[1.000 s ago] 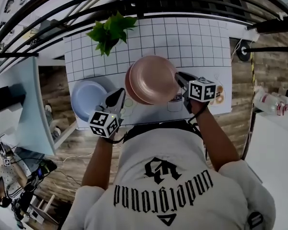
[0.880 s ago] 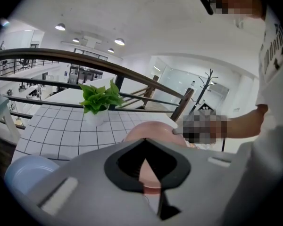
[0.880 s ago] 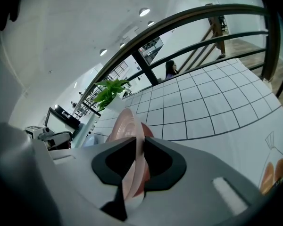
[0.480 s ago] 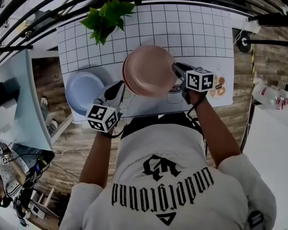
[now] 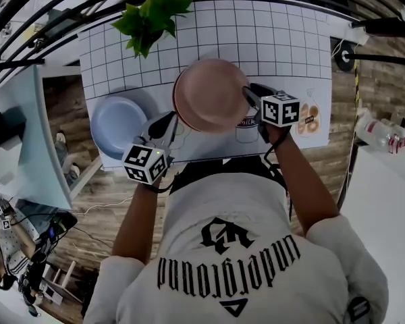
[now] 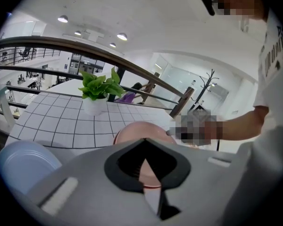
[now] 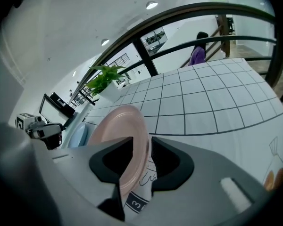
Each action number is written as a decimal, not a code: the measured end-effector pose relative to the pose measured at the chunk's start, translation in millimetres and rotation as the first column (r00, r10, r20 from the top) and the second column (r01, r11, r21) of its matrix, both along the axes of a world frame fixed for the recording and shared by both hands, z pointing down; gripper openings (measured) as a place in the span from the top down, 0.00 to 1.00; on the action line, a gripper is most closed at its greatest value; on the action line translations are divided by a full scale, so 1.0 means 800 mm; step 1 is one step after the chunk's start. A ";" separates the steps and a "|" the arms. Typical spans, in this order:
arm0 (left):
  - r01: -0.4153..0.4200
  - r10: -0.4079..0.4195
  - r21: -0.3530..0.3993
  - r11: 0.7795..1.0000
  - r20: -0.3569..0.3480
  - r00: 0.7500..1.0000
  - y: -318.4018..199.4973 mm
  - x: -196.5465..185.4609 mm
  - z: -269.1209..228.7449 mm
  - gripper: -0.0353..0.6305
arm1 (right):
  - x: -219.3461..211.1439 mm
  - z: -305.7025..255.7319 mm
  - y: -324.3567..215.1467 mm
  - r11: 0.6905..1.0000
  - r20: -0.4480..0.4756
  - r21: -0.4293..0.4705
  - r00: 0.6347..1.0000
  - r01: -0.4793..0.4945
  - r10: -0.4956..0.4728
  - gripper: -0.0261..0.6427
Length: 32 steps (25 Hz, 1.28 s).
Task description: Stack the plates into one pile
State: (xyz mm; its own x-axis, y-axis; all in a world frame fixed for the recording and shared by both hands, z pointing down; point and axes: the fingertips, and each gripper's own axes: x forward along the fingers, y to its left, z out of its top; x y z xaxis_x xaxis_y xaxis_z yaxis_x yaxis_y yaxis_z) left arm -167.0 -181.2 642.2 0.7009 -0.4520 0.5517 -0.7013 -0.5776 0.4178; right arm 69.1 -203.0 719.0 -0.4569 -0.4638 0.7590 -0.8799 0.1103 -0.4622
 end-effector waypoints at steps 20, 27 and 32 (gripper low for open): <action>0.029 -0.029 0.009 1.000 -0.009 1.000 0.005 0.009 -0.010 0.87 | 0.015 -0.013 0.000 0.997 -0.070 0.055 0.996 0.061 -0.057 0.81; 0.035 -0.035 0.048 0.998 -0.014 0.999 0.017 0.037 -0.033 0.87 | 0.032 -0.046 0.007 0.989 -0.076 0.125 0.995 0.080 -0.071 0.81; 0.014 -0.012 0.083 0.996 -0.030 0.999 0.030 0.074 -0.054 0.87 | 0.049 -0.068 0.021 0.984 -0.075 0.152 0.994 0.096 -0.085 0.81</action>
